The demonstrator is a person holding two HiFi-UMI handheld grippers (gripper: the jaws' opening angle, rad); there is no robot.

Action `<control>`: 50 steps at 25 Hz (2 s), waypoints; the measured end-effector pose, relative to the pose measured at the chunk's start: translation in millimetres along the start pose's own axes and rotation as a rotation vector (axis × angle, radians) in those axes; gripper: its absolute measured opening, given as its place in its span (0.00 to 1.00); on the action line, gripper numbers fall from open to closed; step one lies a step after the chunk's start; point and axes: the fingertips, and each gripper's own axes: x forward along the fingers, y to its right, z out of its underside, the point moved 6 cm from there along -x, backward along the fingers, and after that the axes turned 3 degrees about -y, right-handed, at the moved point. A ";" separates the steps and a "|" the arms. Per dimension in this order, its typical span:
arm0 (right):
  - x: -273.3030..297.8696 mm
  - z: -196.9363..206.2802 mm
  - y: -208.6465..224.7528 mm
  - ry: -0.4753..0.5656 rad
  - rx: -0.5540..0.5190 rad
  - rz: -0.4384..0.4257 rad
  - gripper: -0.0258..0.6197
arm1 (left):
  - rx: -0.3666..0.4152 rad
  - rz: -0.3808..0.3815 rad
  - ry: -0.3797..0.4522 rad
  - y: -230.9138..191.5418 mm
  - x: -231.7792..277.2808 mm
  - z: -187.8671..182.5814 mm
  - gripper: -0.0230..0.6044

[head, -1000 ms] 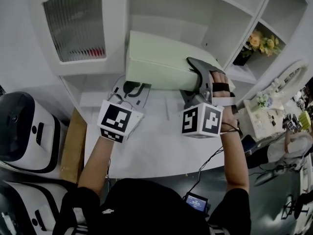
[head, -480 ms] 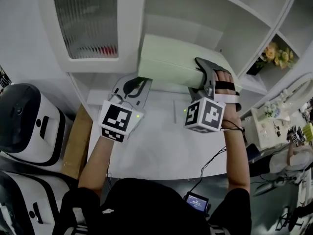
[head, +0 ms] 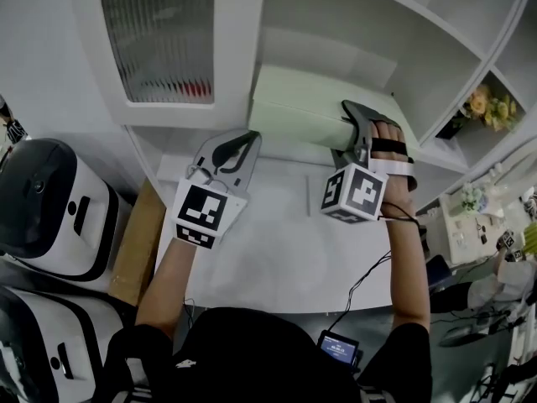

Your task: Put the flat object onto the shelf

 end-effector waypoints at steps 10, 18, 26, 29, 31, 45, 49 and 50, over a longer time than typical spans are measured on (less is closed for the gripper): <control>12.7 6.8 -5.6 -0.023 0.031 -0.051 0.51 | -0.004 -0.005 -0.013 -2.6 1.6 7.9 0.05; 15.2 7.8 -8.8 -0.024 0.065 -0.105 0.55 | -0.013 0.001 -0.030 -2.0 1.3 16.4 0.05; 15.5 9.3 -9.8 -0.044 0.058 -0.152 0.57 | 0.000 -0.020 -0.039 -7.0 -1.0 19.0 0.05; 16.1 7.3 -15.4 -0.050 0.064 -0.197 0.62 | -0.003 -0.021 -0.044 -7.6 -1.4 21.1 0.05; 16.9 6.5 -17.7 -0.049 0.065 -0.199 0.62 | -0.005 -0.023 -0.047 -8.0 -2.0 23.6 0.05; 32.5 12.2 -29.3 -0.081 0.057 -0.234 0.67 | -0.008 -0.022 -0.065 -12.1 -2.5 31.8 0.05; 38.6 13.7 -30.0 -0.088 0.055 -0.237 0.67 | -0.010 -0.027 -0.070 -12.7 -4.3 33.4 0.05; 40.4 14.1 -30.6 -0.090 0.056 -0.239 0.67 | -0.011 -0.027 -0.071 -12.7 -4.4 34.4 0.05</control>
